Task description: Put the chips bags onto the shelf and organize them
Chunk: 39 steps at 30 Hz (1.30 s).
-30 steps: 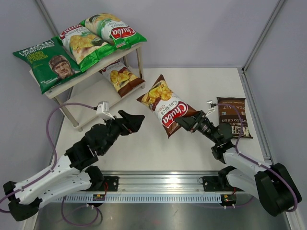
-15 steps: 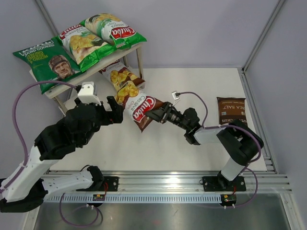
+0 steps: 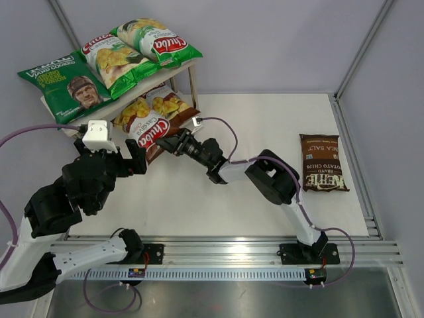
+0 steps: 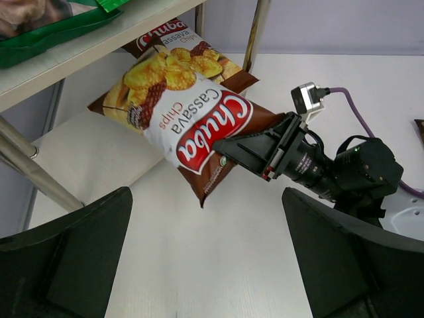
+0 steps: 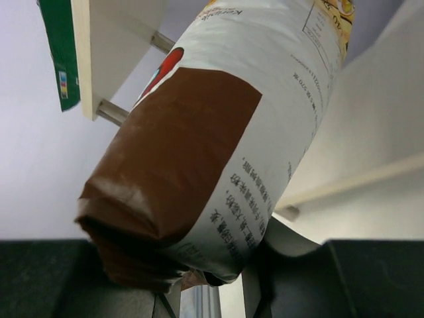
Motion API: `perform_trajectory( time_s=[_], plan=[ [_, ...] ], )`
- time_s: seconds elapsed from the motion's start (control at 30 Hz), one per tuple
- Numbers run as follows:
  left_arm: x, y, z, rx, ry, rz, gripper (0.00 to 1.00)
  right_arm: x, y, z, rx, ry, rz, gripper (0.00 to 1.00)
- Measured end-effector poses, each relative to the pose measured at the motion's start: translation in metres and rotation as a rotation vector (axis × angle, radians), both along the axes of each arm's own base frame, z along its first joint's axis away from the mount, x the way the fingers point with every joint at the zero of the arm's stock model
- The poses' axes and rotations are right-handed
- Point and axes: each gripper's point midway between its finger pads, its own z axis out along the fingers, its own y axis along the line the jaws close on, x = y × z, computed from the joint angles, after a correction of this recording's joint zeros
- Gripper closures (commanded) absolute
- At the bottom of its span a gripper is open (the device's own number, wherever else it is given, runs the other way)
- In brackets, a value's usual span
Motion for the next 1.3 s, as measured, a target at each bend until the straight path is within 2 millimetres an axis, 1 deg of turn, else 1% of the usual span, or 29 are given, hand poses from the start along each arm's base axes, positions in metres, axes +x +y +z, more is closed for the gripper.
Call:
perform_trajectory(
  time_s=[0.17,0.23,0.27,0.33,0.37,0.53,0.63,0.7,0.77,0.83,0.87,0.97,1.07,1.13,1.3],
  plan=[
    [0.002,0.002,-0.008,0.019,-0.006,0.01,0.01,0.017,0.043,0.023,0.057,-0.029,-0.006,0.88],
    [0.002,0.004,-0.009,0.015,-0.011,0.014,0.01,0.025,0.057,0.025,0.07,-0.035,-0.006,0.88],
    [0.001,0.005,-0.008,0.011,-0.016,0.016,0.01,0.029,0.065,0.023,0.072,-0.035,-0.006,0.88],
    [0.0,0.008,-0.008,0.002,-0.023,0.018,0.01,0.038,0.076,0.015,0.063,-0.027,-0.01,0.87],
    [-0.001,0.009,-0.008,-0.004,-0.028,0.019,0.01,0.042,0.081,0.007,0.052,-0.017,-0.015,0.87],
    [-0.001,0.012,-0.009,-0.01,-0.038,0.03,0.01,0.061,0.097,-0.035,-0.022,0.046,-0.052,0.87],
    [0.001,0.014,-0.011,-0.001,-0.036,0.043,0.01,0.065,0.103,-0.054,-0.056,0.076,-0.067,0.85],
    [0.002,0.015,-0.012,0.001,-0.035,0.05,0.01,0.065,0.106,-0.065,-0.072,0.095,-0.084,0.83],
    [0.003,0.015,-0.013,0.001,-0.034,0.054,0.01,0.063,0.109,-0.071,-0.08,0.111,-0.101,0.76],
    [0.003,0.015,-0.014,0.001,-0.033,0.054,0.01,0.061,0.113,-0.072,-0.082,0.127,-0.113,0.7],
    [0.004,0.015,-0.014,0.002,-0.032,0.053,0.01,0.06,0.114,-0.071,-0.079,0.136,-0.121,0.61],
    [0.004,0.015,-0.013,-0.002,-0.033,0.054,0.01,0.057,0.117,-0.074,-0.073,0.177,-0.133,0.54],
    [0.005,0.015,-0.014,-0.001,-0.032,0.055,0.01,0.054,0.116,-0.086,-0.087,0.223,-0.147,0.52],
    [0.005,0.014,-0.015,-0.002,-0.03,0.054,0.01,0.052,0.111,-0.098,-0.108,0.263,-0.158,0.43],
    [0.006,0.014,-0.018,0.004,-0.024,0.053,0.01,0.047,0.102,-0.096,-0.13,0.311,-0.167,0.33]
  ],
)
